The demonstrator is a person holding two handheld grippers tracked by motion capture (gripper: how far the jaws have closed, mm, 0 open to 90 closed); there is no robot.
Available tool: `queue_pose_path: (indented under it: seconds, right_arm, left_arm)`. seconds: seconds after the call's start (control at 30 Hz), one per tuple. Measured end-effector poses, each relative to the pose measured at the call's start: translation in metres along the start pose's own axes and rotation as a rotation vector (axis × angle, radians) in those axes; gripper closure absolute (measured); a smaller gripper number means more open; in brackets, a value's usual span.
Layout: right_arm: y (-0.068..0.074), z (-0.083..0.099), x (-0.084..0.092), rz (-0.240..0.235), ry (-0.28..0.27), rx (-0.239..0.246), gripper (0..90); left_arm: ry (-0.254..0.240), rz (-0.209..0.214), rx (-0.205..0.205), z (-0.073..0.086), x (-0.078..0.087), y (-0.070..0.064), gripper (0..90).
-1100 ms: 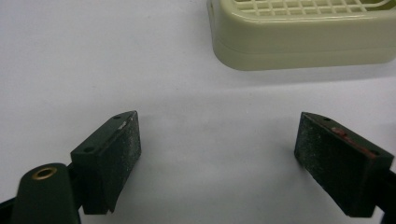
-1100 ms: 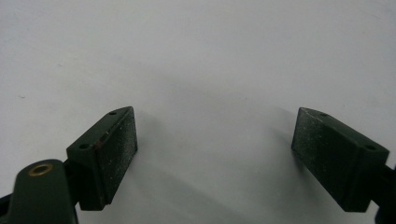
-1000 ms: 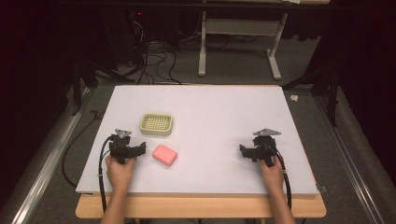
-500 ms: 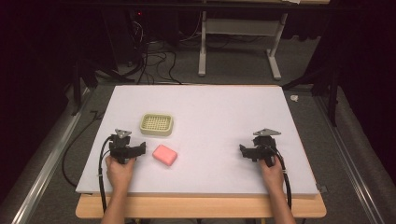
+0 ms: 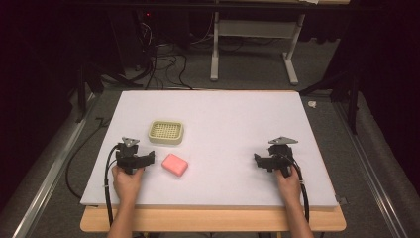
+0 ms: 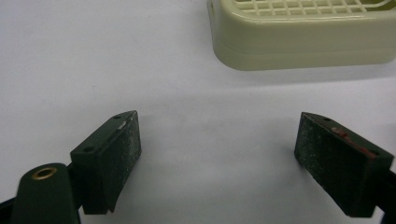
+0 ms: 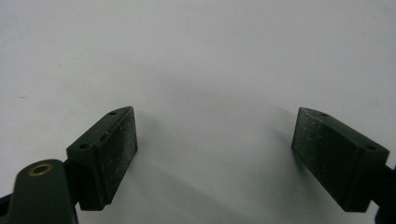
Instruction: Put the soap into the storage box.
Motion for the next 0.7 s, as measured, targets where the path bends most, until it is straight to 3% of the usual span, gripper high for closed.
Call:
queue_pose_path:
  seconds: [0.5, 0.6, 0.7]
  right_arm:
    - [0.0000, 0.0000, 0.0000, -0.001, 0.000, -0.004, 14.7]
    - [-0.0001, 0.0000, 0.0000, 0.000, 0.001, 0.000, 14.8]
    - [0.0000, -0.0001, 0.0000, 0.000, 0.000, 0.000, 14.8]
  left_arm:
    - [-0.009, 0.014, 0.021, -0.0006, 0.0019, 0.0017, 15.1]
    - [-0.012, -0.004, -0.016, -0.0003, 0.0036, -0.0021, 14.9]
    - [-0.019, 0.025, 0.001, 0.0000, 0.0052, -0.0033, 14.8]
Point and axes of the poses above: each handheld gripper's, and its own axes: x roughly backward along the jaws, z roughly out of its underside, y roughly to its left, the point moved 6 cm from there along -x, roughly forward along the jaws, and after that the axes turned 9 degrees about y, right-handed, at the moved point
